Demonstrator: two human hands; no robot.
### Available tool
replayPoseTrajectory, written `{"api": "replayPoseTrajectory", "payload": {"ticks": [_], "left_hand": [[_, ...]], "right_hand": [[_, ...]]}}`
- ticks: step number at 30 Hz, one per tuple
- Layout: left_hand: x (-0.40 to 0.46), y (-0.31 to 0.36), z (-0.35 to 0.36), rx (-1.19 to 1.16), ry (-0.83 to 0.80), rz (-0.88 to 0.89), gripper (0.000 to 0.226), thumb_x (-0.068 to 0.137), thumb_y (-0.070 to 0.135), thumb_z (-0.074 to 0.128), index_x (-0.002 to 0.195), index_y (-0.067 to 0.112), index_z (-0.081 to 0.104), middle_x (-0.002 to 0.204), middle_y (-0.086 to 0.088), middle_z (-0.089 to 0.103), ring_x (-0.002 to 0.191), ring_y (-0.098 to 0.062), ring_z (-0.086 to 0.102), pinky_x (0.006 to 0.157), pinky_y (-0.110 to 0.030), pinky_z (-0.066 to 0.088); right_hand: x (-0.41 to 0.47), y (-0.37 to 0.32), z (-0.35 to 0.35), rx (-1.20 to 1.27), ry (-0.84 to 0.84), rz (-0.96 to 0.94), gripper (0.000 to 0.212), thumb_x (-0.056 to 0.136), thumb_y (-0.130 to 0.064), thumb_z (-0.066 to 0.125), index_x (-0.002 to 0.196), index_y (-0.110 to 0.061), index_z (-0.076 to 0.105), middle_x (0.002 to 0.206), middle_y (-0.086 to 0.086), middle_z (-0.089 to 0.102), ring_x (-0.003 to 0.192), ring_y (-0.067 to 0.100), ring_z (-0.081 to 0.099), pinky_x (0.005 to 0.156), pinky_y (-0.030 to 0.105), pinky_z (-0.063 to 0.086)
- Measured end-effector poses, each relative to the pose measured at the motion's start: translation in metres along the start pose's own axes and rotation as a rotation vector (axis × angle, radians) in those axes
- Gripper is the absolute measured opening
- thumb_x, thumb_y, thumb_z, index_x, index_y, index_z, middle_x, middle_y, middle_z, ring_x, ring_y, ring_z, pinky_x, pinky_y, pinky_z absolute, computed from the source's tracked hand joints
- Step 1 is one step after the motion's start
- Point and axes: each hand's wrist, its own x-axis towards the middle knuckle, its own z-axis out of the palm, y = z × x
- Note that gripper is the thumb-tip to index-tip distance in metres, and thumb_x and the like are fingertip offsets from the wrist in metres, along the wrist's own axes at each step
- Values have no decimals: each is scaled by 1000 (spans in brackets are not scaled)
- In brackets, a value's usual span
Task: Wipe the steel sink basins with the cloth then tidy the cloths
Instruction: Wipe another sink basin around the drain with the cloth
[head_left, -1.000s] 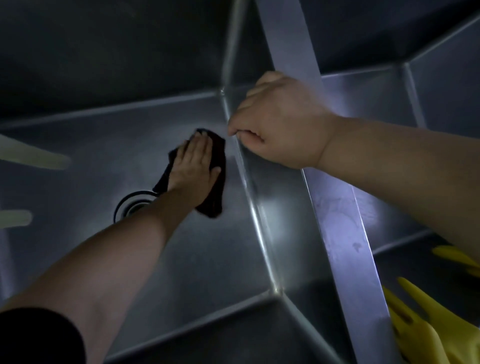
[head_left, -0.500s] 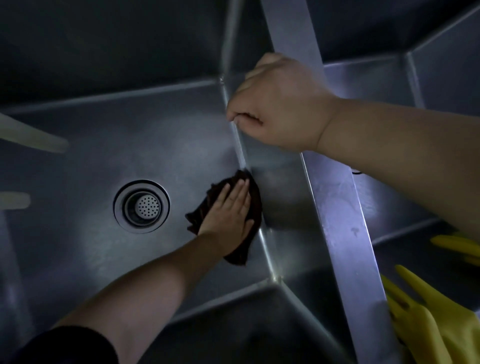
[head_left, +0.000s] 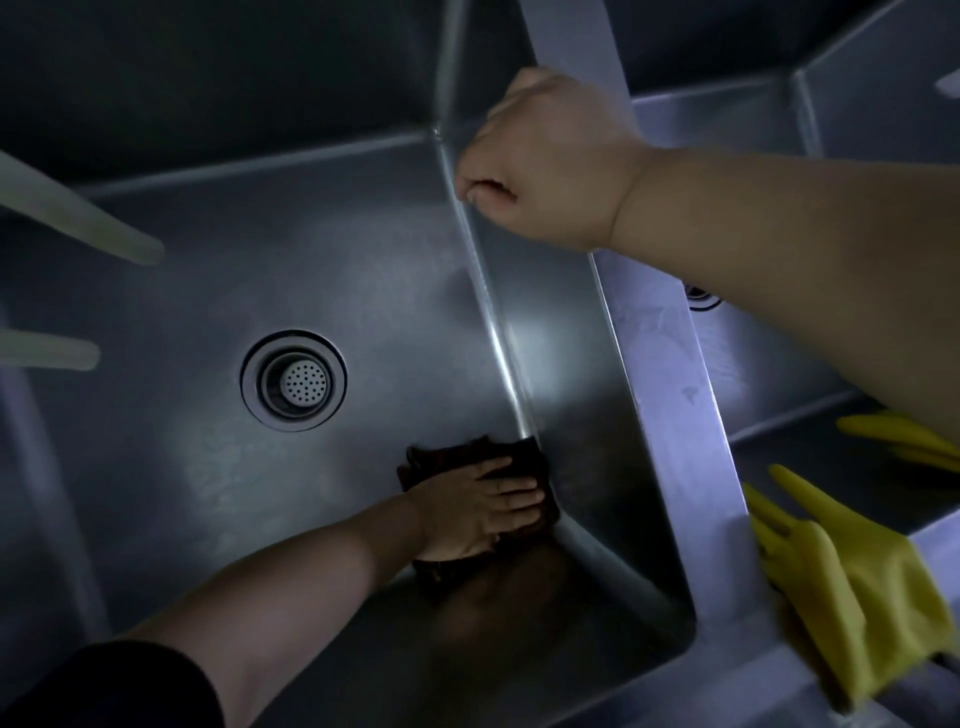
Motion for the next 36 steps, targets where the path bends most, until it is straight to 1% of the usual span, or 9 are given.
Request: {"api": "replayPoseTrajectory", "payload": {"ticks": [5,10,16,22,24,27,30,33,36], "left_hand": [[-38,6,2,0,10,-11,56,78,34,66,132,23,55,141,1,50,134,-18,42,113,-46,17],[-123,13,27,22,21,-76,43,96,33,38,137,25,45,146,3,43,146,-15,12,118,-45,6],[-180,12,46,12,60,-85,57,98,33,26,150,24,2,159,5,-4,147,-16,2,118,-47,3],[-100,-7,25,43,-31,-65,67,82,49,46,143,26,35,146,5,42,146,-19,12,115,-47,5],[-64,-13,10,19,-53,-143,62,85,54,39,139,24,45,146,4,43,141,-18,29,114,-48,4],[-28,-31,-4,25,-44,-322,72,86,60,30,145,19,33,153,2,23,142,-18,22,113,-48,-3],[-15,-56,-19,-8,-24,-556,74,83,60,29,144,18,35,152,-1,33,141,-22,29,114,-50,5],[-20,-93,-32,10,44,-803,78,84,60,10,151,20,10,159,0,7,147,-20,1,115,-48,-11],[-28,-131,-44,-21,71,-1056,73,92,57,18,151,19,-3,159,0,-5,146,-18,-10,111,-44,-20]], "right_hand": [[0,-1,0,-2,-16,26,38,88,-29,33,93,-19,69,92,5,70,87,31,58,92,36,41],[1,-1,1,-4,-17,3,44,86,-31,28,95,-18,69,92,7,70,86,32,58,92,36,40],[2,2,3,36,-14,-8,49,84,-35,24,95,-20,69,93,6,71,88,31,60,93,39,41],[3,6,6,52,-11,-6,51,84,-38,22,94,-21,69,91,2,71,87,30,59,91,38,42],[3,7,9,57,-9,4,50,83,-40,22,93,-22,68,89,1,71,89,30,58,87,40,45],[3,7,11,46,9,0,47,82,-37,25,87,-20,68,85,3,70,83,30,60,86,40,45],[2,5,10,56,19,1,47,82,-36,25,87,-20,69,87,2,71,83,30,60,87,40,44],[2,4,7,59,21,-15,50,82,-35,24,89,-19,70,88,4,72,82,30,61,89,39,43],[2,4,7,57,18,-9,51,83,-37,23,92,-20,70,89,5,71,84,31,60,88,42,44]]}}
